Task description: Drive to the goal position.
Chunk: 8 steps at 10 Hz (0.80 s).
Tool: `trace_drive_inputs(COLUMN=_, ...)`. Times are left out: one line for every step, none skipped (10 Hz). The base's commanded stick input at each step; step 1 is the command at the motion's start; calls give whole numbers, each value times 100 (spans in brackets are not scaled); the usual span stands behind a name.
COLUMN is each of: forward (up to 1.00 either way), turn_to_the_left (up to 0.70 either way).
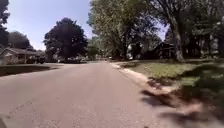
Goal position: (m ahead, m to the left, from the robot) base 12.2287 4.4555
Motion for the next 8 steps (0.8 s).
trace_drive_inputs(forward=50, turn_to_the_left=0)
trace_drive_inputs(forward=50, turn_to_the_left=0)
trace_drive_inputs(forward=50, turn_to_the_left=0)
trace_drive_inputs(forward=50, turn_to_the_left=0)
trace_drive_inputs(forward=50, turn_to_the_left=0)
trace_drive_inputs(forward=50, turn_to_the_left=0)
trace_drive_inputs(forward=50, turn_to_the_left=0)
trace_drive_inputs(forward=50, turn_to_the_left=0)
